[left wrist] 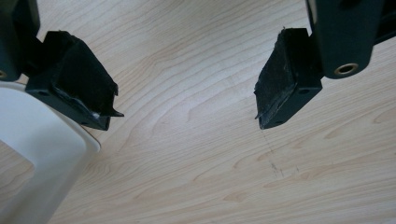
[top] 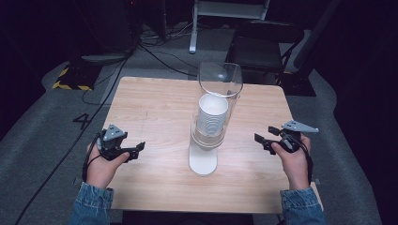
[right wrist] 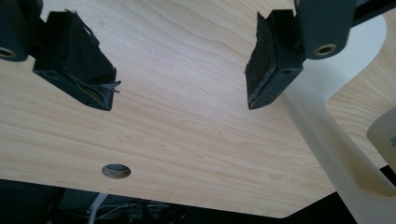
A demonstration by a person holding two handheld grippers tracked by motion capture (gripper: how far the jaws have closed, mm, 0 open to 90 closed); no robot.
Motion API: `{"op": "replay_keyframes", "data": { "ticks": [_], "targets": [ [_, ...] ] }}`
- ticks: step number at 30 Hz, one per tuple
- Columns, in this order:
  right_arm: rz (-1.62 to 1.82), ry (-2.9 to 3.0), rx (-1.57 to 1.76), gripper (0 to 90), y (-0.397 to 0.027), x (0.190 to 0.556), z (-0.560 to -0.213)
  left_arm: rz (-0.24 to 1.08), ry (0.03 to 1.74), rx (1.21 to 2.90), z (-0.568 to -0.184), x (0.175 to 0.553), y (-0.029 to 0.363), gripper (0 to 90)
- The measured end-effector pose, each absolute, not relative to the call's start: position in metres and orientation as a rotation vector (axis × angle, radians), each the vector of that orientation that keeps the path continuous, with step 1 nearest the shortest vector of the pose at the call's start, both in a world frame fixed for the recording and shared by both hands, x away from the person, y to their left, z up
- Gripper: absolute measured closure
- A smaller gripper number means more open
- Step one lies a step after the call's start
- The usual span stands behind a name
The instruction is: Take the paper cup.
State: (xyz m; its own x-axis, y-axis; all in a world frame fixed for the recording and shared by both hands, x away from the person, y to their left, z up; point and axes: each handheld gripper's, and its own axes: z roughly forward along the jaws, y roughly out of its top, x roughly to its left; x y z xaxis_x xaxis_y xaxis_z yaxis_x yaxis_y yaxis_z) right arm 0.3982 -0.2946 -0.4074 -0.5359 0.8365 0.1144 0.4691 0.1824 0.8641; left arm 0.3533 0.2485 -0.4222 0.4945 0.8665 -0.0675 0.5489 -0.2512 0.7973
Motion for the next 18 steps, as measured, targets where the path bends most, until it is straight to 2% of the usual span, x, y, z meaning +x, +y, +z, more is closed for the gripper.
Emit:
{"op": "replay_keyframes", "data": {
  "ticks": [18],
  "targets": [
    [1.335, 2.114, 1.155, 22.5, -0.278, 0.391, -0.397, 0.481, 1.133, 1.956, -0.419, 0.350, 0.242, 21.1]
  ]
}}
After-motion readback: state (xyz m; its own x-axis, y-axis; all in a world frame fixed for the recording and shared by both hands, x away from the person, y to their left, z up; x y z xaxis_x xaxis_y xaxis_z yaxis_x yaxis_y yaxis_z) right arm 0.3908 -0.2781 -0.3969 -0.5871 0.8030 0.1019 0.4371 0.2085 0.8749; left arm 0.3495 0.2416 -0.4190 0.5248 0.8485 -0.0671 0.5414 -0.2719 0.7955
